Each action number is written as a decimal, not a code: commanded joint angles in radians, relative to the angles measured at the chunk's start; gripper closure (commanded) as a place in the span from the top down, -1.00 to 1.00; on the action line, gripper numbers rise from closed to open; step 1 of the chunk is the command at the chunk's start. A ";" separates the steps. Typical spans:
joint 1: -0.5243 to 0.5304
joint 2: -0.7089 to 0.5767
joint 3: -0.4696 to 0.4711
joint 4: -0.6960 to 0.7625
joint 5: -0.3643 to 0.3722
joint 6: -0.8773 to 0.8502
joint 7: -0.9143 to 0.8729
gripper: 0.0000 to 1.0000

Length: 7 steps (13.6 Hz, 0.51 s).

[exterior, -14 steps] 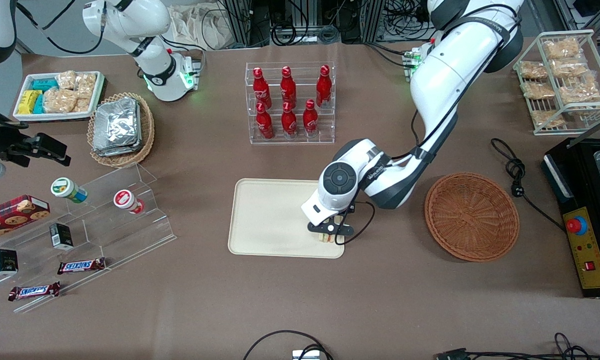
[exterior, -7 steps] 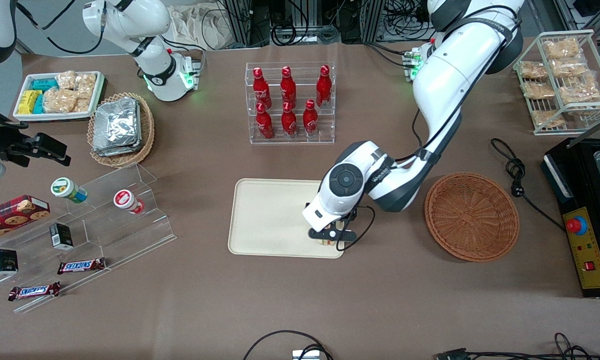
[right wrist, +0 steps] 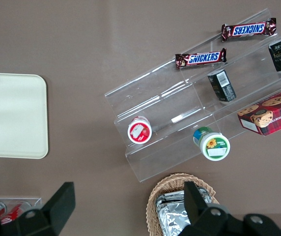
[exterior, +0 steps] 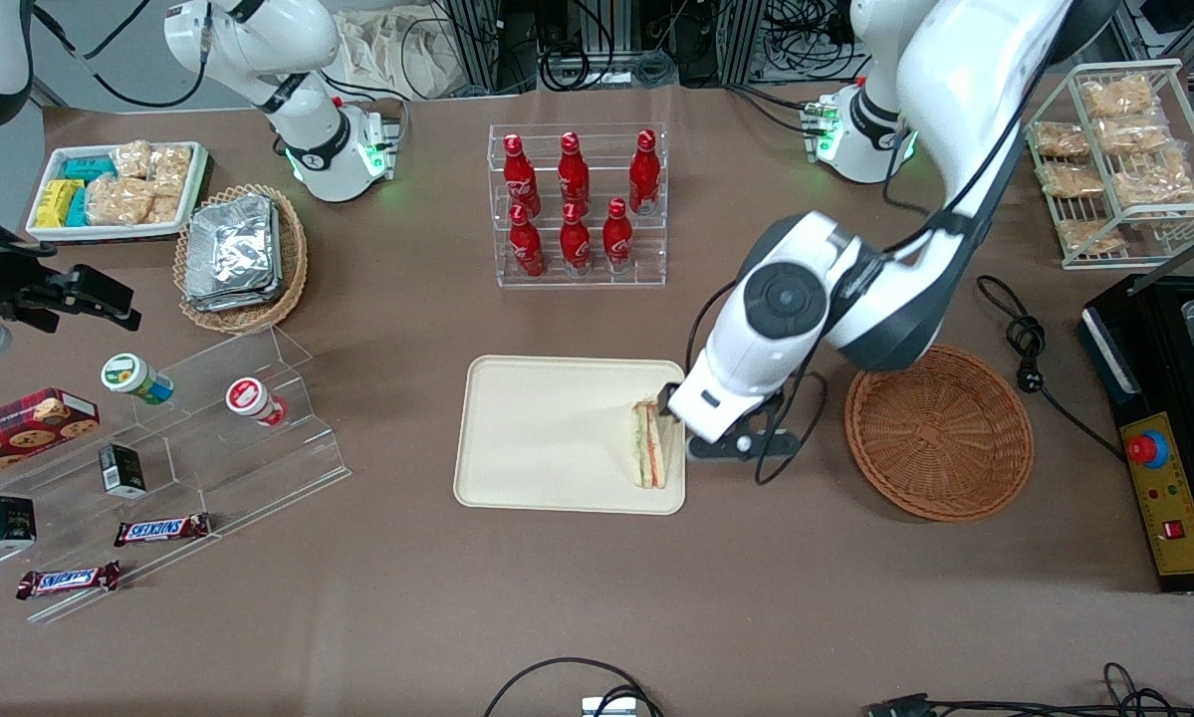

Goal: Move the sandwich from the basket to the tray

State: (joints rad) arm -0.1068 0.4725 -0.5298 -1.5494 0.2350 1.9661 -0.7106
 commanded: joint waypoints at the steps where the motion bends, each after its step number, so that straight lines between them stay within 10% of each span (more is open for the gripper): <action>1: 0.106 -0.247 0.002 -0.268 -0.031 0.014 0.098 1.00; 7: 0.338 -0.301 0.005 -0.138 -0.049 -0.245 0.428 1.00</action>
State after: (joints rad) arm 0.1598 0.1789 -0.5163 -1.7367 0.2061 1.7813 -0.3729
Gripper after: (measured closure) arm 0.000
